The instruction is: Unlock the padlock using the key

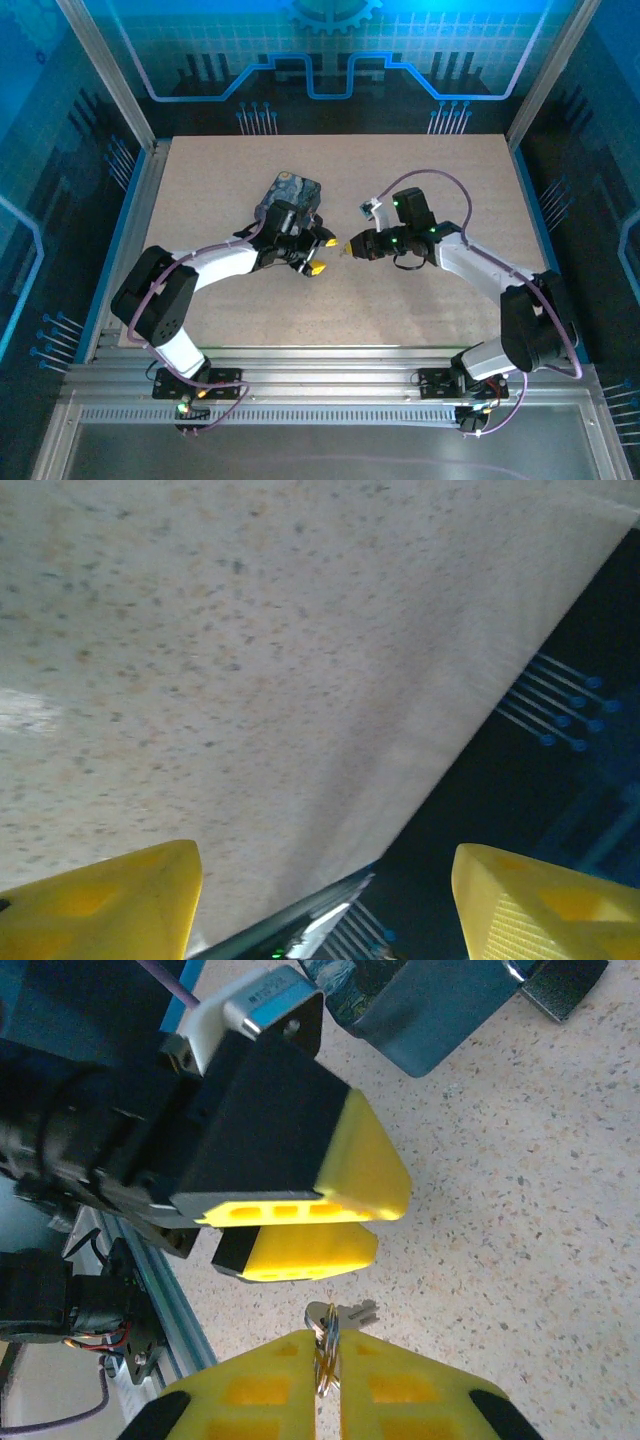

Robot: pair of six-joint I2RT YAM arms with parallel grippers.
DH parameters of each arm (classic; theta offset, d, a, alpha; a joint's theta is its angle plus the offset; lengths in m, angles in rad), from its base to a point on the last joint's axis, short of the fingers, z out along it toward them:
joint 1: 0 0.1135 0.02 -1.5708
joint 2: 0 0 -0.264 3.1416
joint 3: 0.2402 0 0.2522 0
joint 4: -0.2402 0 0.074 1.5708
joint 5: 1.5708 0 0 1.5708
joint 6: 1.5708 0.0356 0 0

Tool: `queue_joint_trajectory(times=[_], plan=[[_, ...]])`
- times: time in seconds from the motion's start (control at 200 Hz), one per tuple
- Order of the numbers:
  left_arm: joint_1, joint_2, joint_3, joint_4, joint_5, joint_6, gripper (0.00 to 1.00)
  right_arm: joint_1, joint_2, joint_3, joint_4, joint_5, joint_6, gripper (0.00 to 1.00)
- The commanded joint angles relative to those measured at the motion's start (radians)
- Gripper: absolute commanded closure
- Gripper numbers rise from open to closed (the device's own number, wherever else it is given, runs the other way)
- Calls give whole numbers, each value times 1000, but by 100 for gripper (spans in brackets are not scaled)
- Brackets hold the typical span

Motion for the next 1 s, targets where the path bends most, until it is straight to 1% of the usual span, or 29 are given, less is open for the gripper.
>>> queue_joint_trajectory(times=[0.0,0.24,0.34,0.475,0.595,0.68,0.75,0.81,0.85,0.885,0.965,0.995], plan=[[-5,-21,24,52,21,-126,32,22,28,36,48,-23,24,89],[-29,0,28,77,19,-190,32,38,55,32,102,-24,46,89],[-42,12,29,103,21,-210,34,45,69,35,111,-24,48,89],[-50,15,33,106,9,-217,40,51,84,36,119,-24,49,89],[-50,13,32,103,-1,-217,48,51,85,32,123,-25,48,89],[-49,11,32,91,-6,-210,51,51,86,30,121,-20,47,89],[-43,4,35,55,-19,-186,51,49,89,36,90,6,41,88],[-27,-9,34,4,-37,-144,48,43,91,35,59,30,47,87],[-14,-25,34,-52,-60,-100,46,39,91,32,33,61,52,85],[0,-42,33,-103,-83,-61,44,38,93,29,6,92,52,80],[28,-86,29,-218,-144,35,43,40,107,24,-49,173,49,74],[38,-103,25,-244,-162,62,43,41,118,23,-64,197,51,69]])
